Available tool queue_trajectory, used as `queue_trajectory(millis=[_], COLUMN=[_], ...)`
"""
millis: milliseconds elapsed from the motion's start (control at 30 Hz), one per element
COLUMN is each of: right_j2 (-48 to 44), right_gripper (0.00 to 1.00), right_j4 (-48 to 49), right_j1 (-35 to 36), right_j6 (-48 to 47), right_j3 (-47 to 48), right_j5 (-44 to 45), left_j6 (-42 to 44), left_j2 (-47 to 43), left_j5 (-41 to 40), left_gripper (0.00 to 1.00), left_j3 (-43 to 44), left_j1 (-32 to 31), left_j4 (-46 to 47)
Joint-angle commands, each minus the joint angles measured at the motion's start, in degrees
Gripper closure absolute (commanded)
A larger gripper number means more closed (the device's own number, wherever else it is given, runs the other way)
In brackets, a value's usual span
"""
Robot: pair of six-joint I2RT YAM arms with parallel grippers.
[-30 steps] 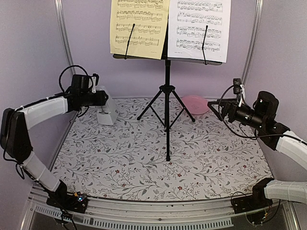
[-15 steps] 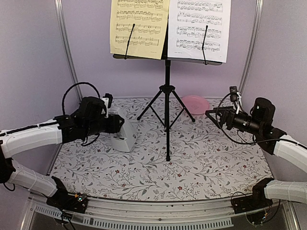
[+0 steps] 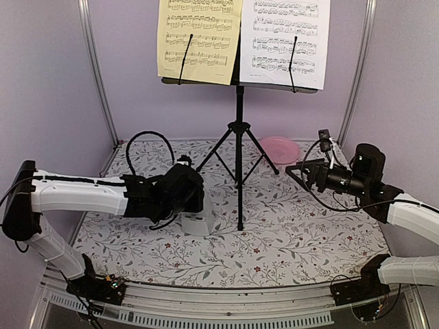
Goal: Set up the instrument practice props
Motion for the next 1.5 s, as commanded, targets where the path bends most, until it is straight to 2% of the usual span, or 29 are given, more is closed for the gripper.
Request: queue_trajectory(millis=[0, 67, 100, 200, 300, 333, 533, 633, 733, 867, 1033, 1167, 1333, 1467], right_j2=[0.83, 1.07, 1.18, 1.61, 1.96, 2.06, 2.45, 2.99, 4.0, 5.01, 6.75, 8.32, 10.02, 11.16], right_gripper=[0.0, 0.0, 0.0, 0.0, 0.01, 0.01, 0.01, 0.01, 0.01, 0.01, 0.01, 0.01, 0.01, 0.01], right_j4=[1.73, 1.73, 1.75, 1.73, 1.73, 1.73, 1.71, 1.8, 2.07, 1.99, 1.16, 0.29, 0.14, -0.39], right_j1=[1.15, 1.34, 1.42, 1.69, 1.8, 1.8, 2.18, 2.6, 3.47, 4.92, 7.29, 9.42, 11.38, 12.21], right_j6=[0.17, 0.17, 0.17, 0.1, 0.1, 0.09, -0.01, 0.03, 0.29, 0.34, 1.1, 1.3, 1.57, 2.31], right_j3=[0.45, 0.56, 0.69, 1.04, 1.4, 1.46, 1.97, 2.16, 2.89, 4.18, 5.65, 6.93, 8.32, 9.94], right_j5=[0.97, 1.2, 1.27, 1.28, 1.45, 1.42, 1.44, 1.48, 1.53, 2.48, 5.43, 7.34, 9.22, 9.71], left_j6=[-8.75, -9.43, -9.21, -8.09, -3.96, -2.14, 3.29, 2.4, 1.27, 2.34, 3.72, 5.57, 9.85, 10.87], left_j2=[3.14, 3.38, 3.36, 2.55, -0.5, -2.0, -18.68, -28.68, -32.45, -30.03, -23.01, -18.58, -10.0, -6.15], left_j5=[-6.09, -4.77, -4.01, -2.23, 0.41, 1.51, 3.04, 5.54, 9.92, 17.32, 21.52, 26.72, 32.71, 38.36], left_gripper=[0.75, 0.68, 0.58, 0.41, 0.05, 0.01, 0.01, 0.01, 0.01, 0.06, 0.1, 0.16, 0.15, 0.2], left_j3=[5.53, 5.63, 5.55, 5.36, 3.5, 2.41, -7.4, -14.6, -19.81, -23.34, -25.17, -28.09, -28.63, -29.81], left_j1=[-2.54, -2.89, -2.97, -3.25, -3.17, -3.12, -0.61, 4.11, 10.51, 16.34, 18.31, 19.94, 20.02, 19.38], left_j4=[-3.92, -2.94, -2.36, -1.39, 0.86, 2.38, 6.58, 7.23, 6.08, 7.6, 10.01, 17.52, 25.6, 31.73])
